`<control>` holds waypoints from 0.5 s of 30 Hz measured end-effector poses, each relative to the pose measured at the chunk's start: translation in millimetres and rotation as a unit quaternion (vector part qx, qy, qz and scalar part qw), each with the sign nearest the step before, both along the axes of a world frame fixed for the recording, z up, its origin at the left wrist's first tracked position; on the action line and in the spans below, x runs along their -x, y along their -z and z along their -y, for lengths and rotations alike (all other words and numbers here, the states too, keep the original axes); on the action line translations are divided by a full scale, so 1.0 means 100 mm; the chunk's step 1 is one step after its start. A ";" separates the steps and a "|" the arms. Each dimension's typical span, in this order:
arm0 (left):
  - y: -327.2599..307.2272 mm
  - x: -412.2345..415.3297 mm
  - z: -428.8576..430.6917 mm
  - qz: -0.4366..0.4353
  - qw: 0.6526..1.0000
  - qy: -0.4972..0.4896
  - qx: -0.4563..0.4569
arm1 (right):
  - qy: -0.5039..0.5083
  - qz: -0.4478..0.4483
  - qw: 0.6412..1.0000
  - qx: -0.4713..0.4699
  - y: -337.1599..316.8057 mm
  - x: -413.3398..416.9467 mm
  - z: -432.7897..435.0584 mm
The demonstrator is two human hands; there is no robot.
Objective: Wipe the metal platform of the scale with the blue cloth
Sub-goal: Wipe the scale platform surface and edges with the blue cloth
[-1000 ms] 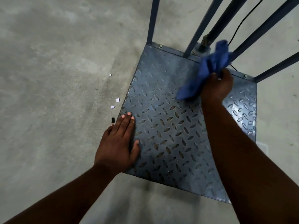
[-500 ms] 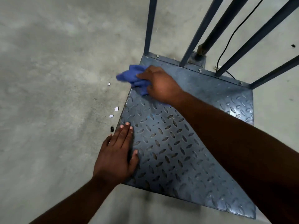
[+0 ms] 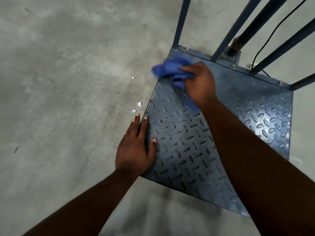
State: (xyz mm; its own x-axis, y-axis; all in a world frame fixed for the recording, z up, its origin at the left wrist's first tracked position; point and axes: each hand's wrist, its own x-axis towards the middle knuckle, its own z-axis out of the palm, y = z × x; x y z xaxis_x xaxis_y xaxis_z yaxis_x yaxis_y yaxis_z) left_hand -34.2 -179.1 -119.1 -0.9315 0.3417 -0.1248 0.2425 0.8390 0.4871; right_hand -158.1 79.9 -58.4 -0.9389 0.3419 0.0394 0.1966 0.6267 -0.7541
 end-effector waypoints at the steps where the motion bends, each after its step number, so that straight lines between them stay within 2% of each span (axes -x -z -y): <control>1: -0.01 -0.01 0.00 -0.001 1.000 -0.004 0.003 | 0.077 0.002 0.997 -0.022 0.02 -0.05 -0.06; 2: -0.01 -0.02 0.01 -0.004 1.000 -0.006 0.003 | 0.087 0.029 0.994 -0.051 0.04 -0.12 -0.02; 4: -0.01 -0.02 0.02 -0.012 1.000 -0.006 -0.003 | -0.057 0.069 0.990 -0.108 0.11 -0.29 0.22; 6: 0.02 -0.02 0.02 -0.025 1.000 0.000 -0.004 | -0.234 0.071 0.960 -0.137 0.16 -0.54 0.46; 7: 0.03 -0.02 0.01 -0.033 0.999 0.001 -0.001 | -0.283 0.072 0.943 -0.159 0.18 -0.64 0.47; 8: 0.03 -0.01 0.00 -0.038 0.999 0.005 0.004 | -0.288 0.068 0.938 -0.182 0.19 -0.69 0.39; 9: 0.03 -0.02 0.00 -0.041 0.999 0.015 0.011 | -0.241 0.058 0.947 -0.206 0.20 -0.71 0.27; 11: 0.04 -0.03 0.00 -0.059 0.997 0.048 0.025 | -0.025 0.078 0.974 -0.214 0.22 -0.81 -0.07; 12: 0.05 -0.04 0.00 -0.072 0.995 0.060 0.028 | 0.085 0.103 0.973 -0.186 0.18 -0.88 -0.16; 13: 0.05 -0.03 0.01 -0.081 0.994 0.065 0.027 | 0.139 0.118 0.967 -0.179 0.17 -0.95 -0.11; 14: 0.06 -0.03 0.01 -0.085 0.994 0.066 0.023 | 0.127 0.124 0.964 -0.200 0.16 -1.02 0.03; 15: 0.06 -0.03 0.00 -0.087 0.994 0.063 0.020 | 0.062 0.120 0.963 -0.233 0.18 -1.11 0.22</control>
State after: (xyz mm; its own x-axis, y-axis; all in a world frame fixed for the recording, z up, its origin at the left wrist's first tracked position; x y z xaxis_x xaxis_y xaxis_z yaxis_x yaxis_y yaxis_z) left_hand -30.8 -179.2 -125.5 -0.8903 0.4549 0.0190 0.4246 0.8144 0.3957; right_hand -47.5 58.2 -76.1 -0.8926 0.4508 0.0019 0.4265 0.8460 -0.3200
